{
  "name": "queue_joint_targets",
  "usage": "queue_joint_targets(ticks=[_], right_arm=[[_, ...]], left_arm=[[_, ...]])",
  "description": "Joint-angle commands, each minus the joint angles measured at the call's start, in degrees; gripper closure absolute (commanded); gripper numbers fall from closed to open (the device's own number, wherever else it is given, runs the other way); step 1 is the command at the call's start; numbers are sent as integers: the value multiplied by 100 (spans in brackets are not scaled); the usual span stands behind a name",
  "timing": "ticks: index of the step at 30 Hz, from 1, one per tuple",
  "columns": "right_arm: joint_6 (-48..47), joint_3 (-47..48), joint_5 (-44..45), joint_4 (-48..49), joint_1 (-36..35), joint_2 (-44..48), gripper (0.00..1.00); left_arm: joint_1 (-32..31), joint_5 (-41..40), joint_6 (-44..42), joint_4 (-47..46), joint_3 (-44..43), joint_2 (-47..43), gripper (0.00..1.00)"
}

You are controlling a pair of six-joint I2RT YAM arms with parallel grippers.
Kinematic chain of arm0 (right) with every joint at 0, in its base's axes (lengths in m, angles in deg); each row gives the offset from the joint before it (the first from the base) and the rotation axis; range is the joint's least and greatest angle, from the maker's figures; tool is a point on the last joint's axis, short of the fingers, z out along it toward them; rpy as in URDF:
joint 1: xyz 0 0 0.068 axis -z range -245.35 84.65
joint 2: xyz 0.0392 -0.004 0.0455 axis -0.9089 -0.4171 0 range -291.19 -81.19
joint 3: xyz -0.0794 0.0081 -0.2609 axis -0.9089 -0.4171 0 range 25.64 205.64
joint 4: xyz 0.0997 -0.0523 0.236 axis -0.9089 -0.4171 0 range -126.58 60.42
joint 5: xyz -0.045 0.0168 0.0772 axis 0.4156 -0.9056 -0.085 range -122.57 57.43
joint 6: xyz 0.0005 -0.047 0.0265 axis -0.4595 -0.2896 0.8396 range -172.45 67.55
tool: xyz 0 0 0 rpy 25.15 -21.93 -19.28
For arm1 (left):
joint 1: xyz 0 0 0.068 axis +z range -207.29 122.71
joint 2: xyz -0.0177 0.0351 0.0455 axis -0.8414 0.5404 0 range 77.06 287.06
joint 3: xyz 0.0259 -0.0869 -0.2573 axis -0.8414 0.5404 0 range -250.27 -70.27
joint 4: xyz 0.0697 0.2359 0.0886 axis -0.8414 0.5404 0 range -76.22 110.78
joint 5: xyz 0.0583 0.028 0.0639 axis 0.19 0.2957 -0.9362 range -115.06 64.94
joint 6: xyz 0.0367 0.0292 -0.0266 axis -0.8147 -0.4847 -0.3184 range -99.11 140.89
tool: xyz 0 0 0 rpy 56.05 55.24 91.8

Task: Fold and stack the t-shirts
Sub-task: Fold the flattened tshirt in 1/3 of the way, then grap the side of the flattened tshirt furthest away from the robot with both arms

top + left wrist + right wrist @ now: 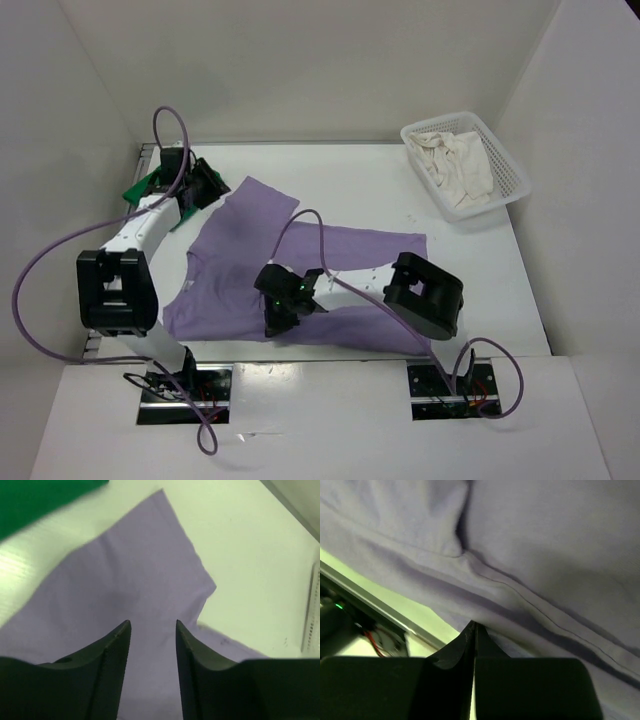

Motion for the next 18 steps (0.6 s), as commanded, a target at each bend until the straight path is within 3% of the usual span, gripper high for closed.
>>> queue_joint_targets(ticks=[1, 3, 7, 10, 13, 14, 18], right_arm=[[-114, -528, 155, -836, -27, 457, 99], [-385, -528, 261, -951, 60, 660, 96], [-729, -203, 200, -1171, 542, 1205, 68], [-844, -150, 138, -1233, 824, 1618, 66], [-913, -282, 59, -1233, 1246, 1952, 90], [-914, -369, 59, -1233, 1430, 2040, 100], [-1027, -492, 112, -1181, 1869, 2532, 100]], left_arm=[[-11, -237, -415, -135, -535, 400, 51], [-64, -237, -618, -135, -1069, 927, 46], [-231, -692, -1277, 181, -2211, 1876, 40], [-310, -764, -1419, 339, -2811, 2606, 40], [-310, -764, -1489, 470, -3479, 3274, 40], [-371, -764, -1550, 602, -3681, 3597, 44], [-626, -1202, -1928, 1041, -4867, 4390, 53]])
